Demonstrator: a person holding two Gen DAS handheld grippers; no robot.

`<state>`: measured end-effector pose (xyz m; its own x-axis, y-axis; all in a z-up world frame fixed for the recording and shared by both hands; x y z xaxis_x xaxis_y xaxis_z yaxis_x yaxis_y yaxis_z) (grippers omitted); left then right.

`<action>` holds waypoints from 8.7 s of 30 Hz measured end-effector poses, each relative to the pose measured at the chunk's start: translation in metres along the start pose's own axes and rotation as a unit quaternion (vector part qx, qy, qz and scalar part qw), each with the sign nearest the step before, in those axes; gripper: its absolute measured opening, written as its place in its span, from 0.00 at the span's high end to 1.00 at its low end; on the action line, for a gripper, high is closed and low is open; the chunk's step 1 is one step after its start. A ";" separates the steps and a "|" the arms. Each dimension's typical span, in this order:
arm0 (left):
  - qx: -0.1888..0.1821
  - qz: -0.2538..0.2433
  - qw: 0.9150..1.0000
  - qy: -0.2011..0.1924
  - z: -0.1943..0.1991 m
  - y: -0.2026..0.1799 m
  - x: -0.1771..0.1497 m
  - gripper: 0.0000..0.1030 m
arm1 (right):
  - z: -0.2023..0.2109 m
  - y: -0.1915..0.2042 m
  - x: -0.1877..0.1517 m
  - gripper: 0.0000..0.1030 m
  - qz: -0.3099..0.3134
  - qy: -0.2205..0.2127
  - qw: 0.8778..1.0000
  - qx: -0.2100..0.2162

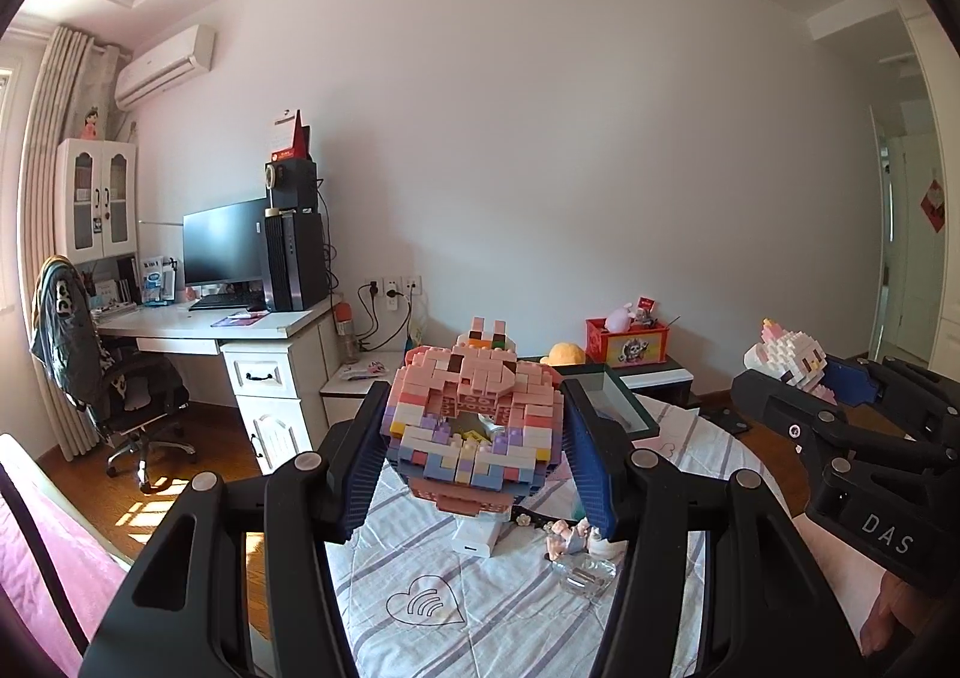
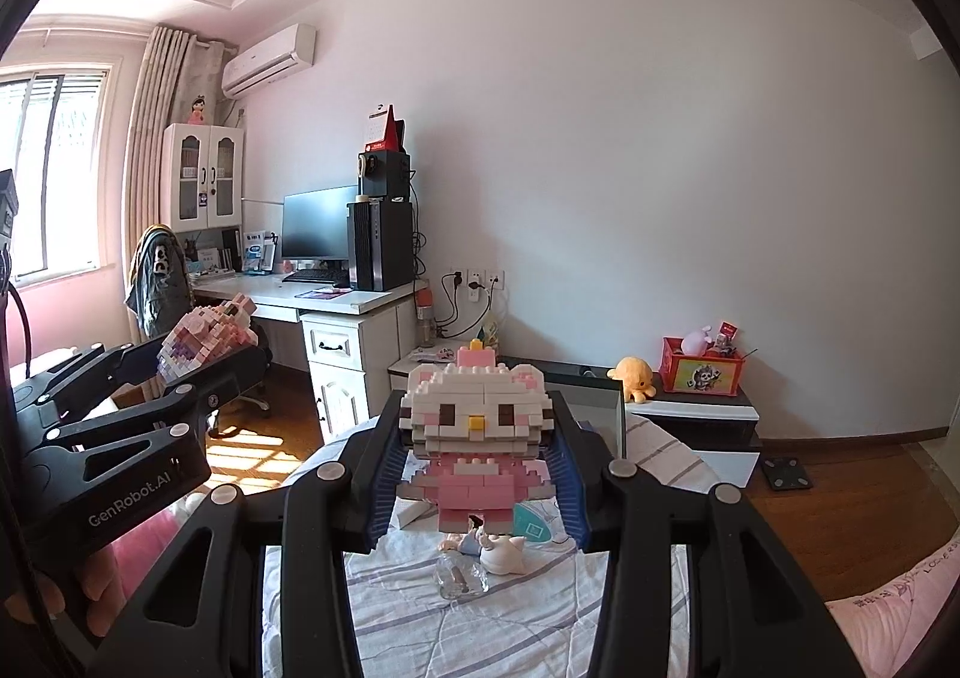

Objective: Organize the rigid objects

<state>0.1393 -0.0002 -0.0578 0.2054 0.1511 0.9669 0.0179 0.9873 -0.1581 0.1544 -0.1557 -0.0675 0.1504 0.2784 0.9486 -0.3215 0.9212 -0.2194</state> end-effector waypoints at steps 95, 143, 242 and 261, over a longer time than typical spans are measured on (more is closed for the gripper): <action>0.004 -0.003 1.000 -0.024 0.037 -0.004 -0.029 0.00 | 0.052 -0.003 -0.026 0.00 -0.024 0.007 0.998 -0.062; -0.003 -0.019 0.951 0.308 -0.180 -0.002 -0.191 0.38 | -0.151 -0.040 -0.193 0.00 -0.092 0.269 0.959 0.017; -0.031 -0.018 0.975 0.217 -0.317 -0.043 -0.057 0.38 | -0.257 -0.099 -0.063 0.58 -0.048 0.147 0.988 0.013; 0.001 -0.004 0.973 0.231 -0.331 -0.034 -0.066 0.12 | -0.285 -0.122 -0.094 0.37 -0.095 0.177 0.980 0.013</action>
<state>0.4491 -0.0600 -0.1828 0.6236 0.1060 0.7745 0.0198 0.9883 -0.1513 0.4458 -0.2169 -0.1944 0.5234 0.1847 0.8319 -0.2797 0.9594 -0.0370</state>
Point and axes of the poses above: each gripper's, at about its wrist camera, not at the fingertips, and z roughly against the way its jaws point, y to its left, x to its top, the point moved 4 cm from there along -z, roughly the way its jaws point, and after that the axes turned 12 degrees about z, right-handed, at the moved point
